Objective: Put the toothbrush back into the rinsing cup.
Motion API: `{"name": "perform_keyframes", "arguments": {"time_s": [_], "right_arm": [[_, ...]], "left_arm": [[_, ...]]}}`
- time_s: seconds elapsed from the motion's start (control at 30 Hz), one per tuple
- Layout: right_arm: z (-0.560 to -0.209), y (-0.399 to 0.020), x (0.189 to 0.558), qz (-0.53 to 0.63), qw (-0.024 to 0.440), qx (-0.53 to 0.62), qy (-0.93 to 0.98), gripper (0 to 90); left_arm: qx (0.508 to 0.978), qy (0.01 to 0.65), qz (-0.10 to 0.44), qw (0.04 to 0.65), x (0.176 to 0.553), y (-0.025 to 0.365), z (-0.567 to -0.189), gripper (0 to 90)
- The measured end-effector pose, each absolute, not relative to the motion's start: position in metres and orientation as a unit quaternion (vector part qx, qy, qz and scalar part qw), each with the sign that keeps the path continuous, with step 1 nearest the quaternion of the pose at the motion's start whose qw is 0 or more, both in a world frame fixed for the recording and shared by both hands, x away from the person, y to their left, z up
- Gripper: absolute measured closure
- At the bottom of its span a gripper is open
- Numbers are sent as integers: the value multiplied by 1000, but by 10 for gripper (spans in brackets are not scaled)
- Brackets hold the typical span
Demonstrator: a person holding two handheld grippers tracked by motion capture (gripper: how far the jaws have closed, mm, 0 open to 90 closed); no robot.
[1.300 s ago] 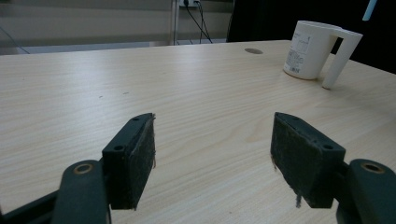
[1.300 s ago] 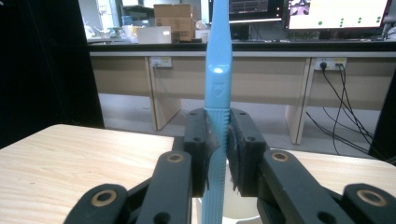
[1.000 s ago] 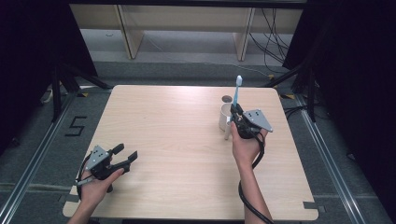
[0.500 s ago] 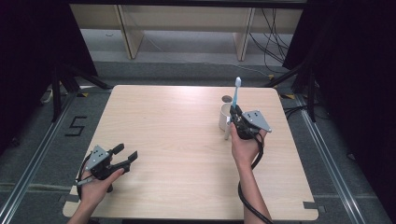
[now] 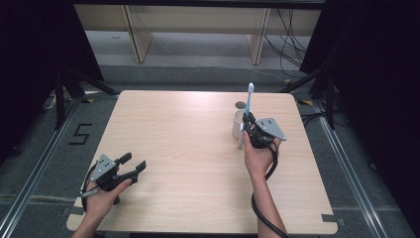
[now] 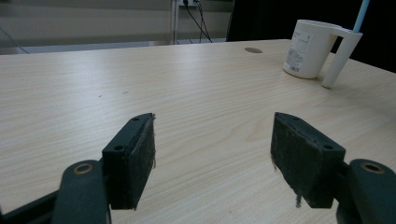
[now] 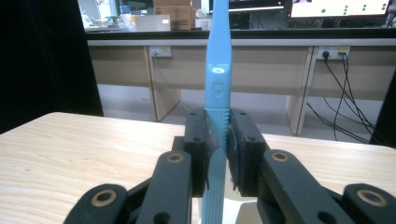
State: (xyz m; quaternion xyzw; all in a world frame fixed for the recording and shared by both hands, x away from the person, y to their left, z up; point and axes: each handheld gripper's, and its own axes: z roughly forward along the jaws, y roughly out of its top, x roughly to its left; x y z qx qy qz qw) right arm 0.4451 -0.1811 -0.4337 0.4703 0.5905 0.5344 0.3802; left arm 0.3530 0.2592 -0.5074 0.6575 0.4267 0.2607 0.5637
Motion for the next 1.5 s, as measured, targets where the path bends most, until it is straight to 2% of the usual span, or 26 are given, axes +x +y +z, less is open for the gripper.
{"name": "perform_keyframes", "arguments": {"time_s": [1.5], "right_arm": [[-449,-182,446,527,387,472,592,790]], "left_arm": [[662,428,260,557,352,258,-507,302]]}}
